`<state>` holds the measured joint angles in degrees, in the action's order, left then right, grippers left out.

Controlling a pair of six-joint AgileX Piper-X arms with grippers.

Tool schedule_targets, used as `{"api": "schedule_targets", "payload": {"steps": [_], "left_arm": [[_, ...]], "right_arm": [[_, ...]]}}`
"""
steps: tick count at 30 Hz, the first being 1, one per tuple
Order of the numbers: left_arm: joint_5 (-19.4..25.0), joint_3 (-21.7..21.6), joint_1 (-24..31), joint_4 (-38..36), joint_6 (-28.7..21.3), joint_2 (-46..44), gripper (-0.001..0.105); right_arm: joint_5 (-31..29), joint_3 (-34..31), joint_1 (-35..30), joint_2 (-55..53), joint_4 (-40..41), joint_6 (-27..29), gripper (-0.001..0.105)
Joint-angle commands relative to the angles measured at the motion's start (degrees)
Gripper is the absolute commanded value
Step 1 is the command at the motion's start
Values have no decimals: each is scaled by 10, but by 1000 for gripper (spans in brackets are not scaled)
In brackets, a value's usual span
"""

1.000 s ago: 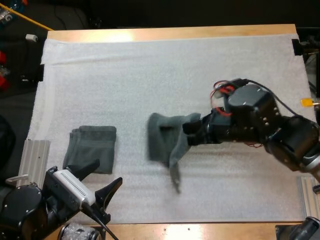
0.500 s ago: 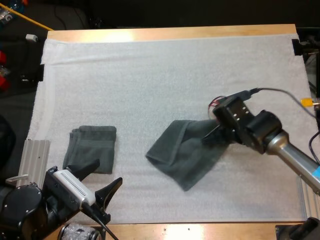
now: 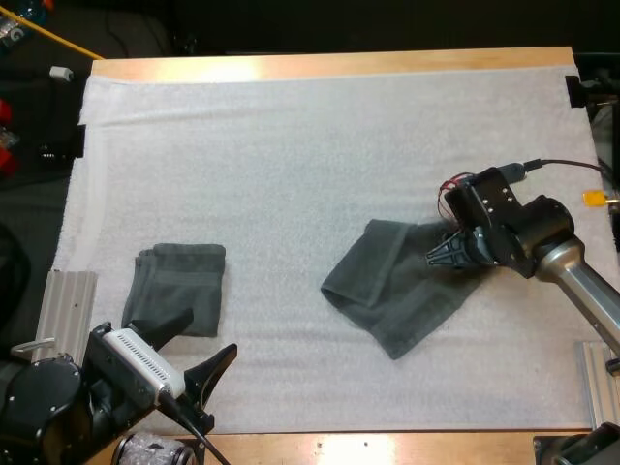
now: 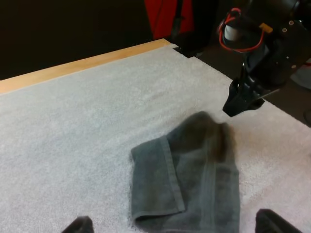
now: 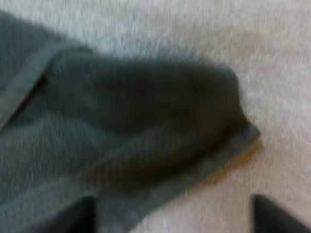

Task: Pick towel from pile, fold and stack

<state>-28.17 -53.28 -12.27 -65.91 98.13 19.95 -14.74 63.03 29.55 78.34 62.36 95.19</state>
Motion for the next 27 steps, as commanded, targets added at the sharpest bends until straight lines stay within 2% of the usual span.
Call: {"api": "schedule_targets", "payload": {"steps": [1, 5, 7, 10, 15, 19, 23, 27], "left_arm": [[-5, 2, -2, 2, -2, 1, 64], [-5, 12, -2, 2, -3, 1, 64], [-5, 16, -2, 2, -4, 1, 64], [-5, 16, -2, 2, -6, 1, 64], [-12, 16, -2, 2, -6, 1, 64], [-58, 16, -2, 2, -6, 1, 64], [-63, 16, -5, 2, -7, 1, 64], [-63, 16, -39, 1, -24, 21, 64]], "right_arm": [[-3, 5, -2, -13, 20, -6, 75], [15, 5, -2, -45, 50, -29, 64], [57, 4, -2, -69, 62, -50, 59], [82, 4, -2, -93, 66, -68, 57], [67, 4, -2, -109, 65, -67, 57], [34, 4, -2, -109, 56, -65, 57], [29, 4, -2, -109, 41, -65, 57], [29, 4, -3, -109, 35, -65, 57]]}}
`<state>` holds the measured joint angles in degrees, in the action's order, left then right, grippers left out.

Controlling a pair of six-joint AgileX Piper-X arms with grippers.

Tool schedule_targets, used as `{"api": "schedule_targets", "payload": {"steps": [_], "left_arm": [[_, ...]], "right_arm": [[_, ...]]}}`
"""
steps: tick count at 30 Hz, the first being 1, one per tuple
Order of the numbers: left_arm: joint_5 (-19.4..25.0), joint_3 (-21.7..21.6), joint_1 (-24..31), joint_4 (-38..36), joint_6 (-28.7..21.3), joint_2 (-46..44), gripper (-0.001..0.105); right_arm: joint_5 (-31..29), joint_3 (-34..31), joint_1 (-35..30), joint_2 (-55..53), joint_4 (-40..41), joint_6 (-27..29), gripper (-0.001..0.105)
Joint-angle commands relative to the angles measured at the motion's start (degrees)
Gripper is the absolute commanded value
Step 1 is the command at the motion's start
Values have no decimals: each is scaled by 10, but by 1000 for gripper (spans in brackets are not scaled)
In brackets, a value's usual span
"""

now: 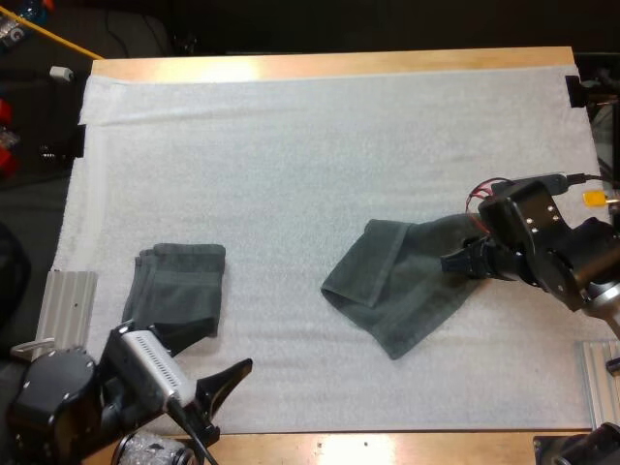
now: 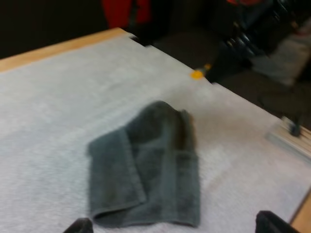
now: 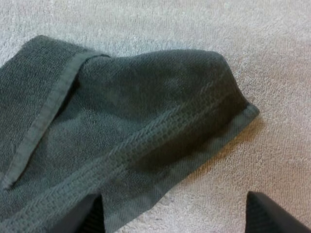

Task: Pick towel from pile, fold and stack

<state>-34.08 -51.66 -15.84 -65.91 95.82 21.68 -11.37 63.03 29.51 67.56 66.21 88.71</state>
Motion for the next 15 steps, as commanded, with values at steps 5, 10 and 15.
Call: {"api": "schedule_targets", "payload": {"steps": [5, 10, 15], "left_arm": [[22, 0, -64, 1, -10, 49, 64], [77, 0, -149, 2, -25, 113, 64], [186, 0, -239, 4, -46, 166, 64]], "right_arm": [[-3, 4, -35, 3, -4, 0, 57], [33, 4, -109, 3, -4, 29, 57], [83, -6, -173, 3, -13, 45, 57]]}}
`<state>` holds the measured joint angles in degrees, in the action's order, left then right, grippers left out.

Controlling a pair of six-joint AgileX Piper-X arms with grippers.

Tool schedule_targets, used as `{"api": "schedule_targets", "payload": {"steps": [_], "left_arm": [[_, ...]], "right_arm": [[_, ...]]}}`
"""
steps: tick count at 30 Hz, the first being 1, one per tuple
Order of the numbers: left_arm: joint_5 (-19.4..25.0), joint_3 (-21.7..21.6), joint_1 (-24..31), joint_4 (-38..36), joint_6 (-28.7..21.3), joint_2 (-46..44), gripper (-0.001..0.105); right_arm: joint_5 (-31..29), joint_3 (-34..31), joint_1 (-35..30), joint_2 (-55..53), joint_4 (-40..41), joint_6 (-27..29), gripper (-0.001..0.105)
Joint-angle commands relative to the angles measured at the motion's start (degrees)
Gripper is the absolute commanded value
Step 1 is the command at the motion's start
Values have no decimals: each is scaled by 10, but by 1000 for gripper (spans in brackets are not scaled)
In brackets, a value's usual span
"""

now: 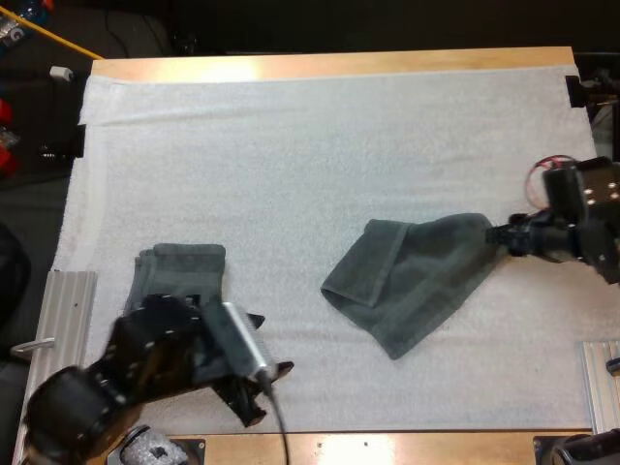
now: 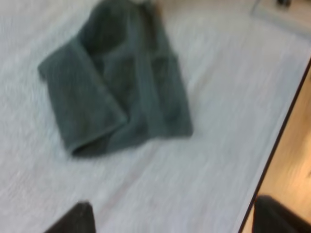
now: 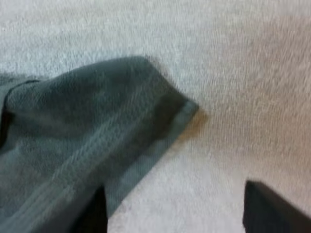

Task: Pick towel from pile, fold and stack

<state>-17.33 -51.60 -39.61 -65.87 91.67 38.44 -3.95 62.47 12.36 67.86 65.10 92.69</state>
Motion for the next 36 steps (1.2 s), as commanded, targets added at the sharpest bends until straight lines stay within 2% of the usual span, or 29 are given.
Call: {"api": "schedule_targets", "payload": {"steps": [1, 7, 10, 13, 20, 27, 32, 36], "left_arm": [[36, -1, -24, 7, -8, 14, 64], [98, -1, -129, 60, -8, 90, 64], [133, -1, -168, 86, -8, 132, 64], [144, -1, -187, 105, -8, 169, 64], [144, -1, -192, 133, -8, 239, 64], [141, -1, -192, 147, -8, 276, 64], [137, -1, -194, 147, -8, 278, 64], [137, -1, -194, 147, -8, 278, 64]], "right_arm": [[27, -7, -15, 0, -7, 6, 57], [89, -48, -64, 14, -40, 6, 57], [110, -70, -78, 34, -61, 3, 57], [113, -84, -82, 60, -77, 0, 57], [102, -92, -82, 139, -145, -21, 55], [102, -92, -82, 216, -223, -69, 41], [98, -92, -82, 258, -261, -87, 41], [68, -92, -82, 278, -279, -105, 41]]}}
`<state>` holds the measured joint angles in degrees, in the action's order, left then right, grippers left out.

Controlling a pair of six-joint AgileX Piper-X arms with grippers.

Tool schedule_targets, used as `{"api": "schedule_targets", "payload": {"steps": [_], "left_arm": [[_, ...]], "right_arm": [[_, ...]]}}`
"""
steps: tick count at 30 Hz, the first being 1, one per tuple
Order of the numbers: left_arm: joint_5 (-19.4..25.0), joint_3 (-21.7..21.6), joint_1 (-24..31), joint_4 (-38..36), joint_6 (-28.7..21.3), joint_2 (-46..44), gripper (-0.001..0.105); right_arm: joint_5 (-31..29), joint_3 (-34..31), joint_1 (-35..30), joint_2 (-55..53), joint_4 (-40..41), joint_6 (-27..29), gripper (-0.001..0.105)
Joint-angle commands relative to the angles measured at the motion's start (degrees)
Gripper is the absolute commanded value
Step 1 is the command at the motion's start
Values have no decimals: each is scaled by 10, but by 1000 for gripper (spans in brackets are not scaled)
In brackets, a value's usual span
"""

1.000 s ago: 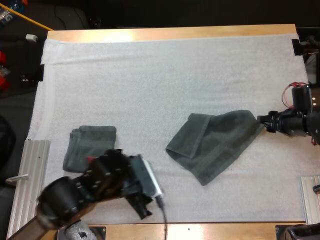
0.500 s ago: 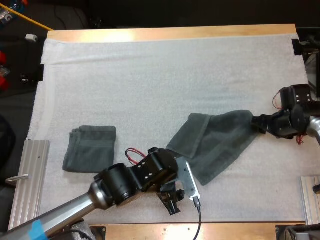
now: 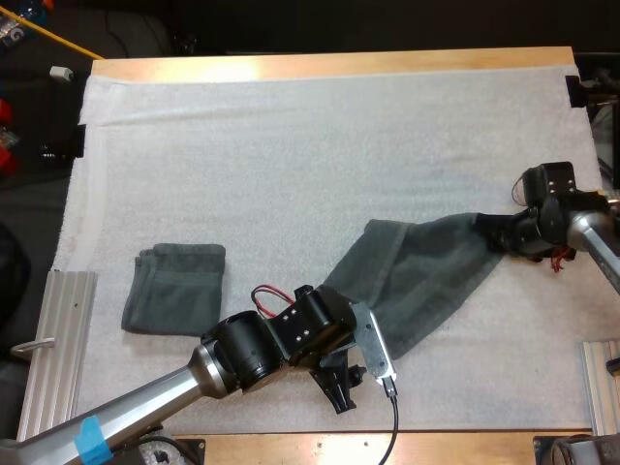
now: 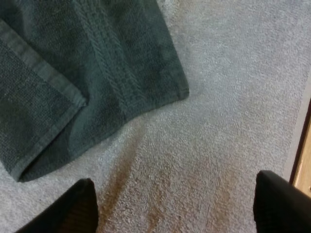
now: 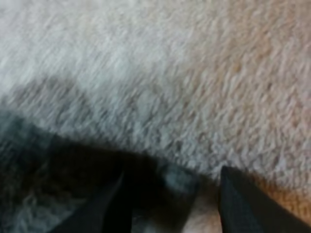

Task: Pick towel from pile, fold and stack

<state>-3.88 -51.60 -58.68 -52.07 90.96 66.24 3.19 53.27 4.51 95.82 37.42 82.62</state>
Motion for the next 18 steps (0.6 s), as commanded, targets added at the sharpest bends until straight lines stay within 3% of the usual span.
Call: {"api": "schedule_targets", "payload": {"steps": [1, 5, 10, 18], "left_arm": [[2, -1, -3, 9, 0, 0, 64], [2, -1, -3, 12, 0, 0, 64], [-22, -1, -3, 35, 0, 0, 64], [-37, -1, -3, 62, -5, 5, 64]], "right_arm": [[-6, 0, -4, 2, -5, -4, 40], [-10, 0, -4, 8, -7, -4, 29], [-7, 0, -4, 13, -9, -4, 0], [20, 0, -4, 0, 6, 4, 0]]}}
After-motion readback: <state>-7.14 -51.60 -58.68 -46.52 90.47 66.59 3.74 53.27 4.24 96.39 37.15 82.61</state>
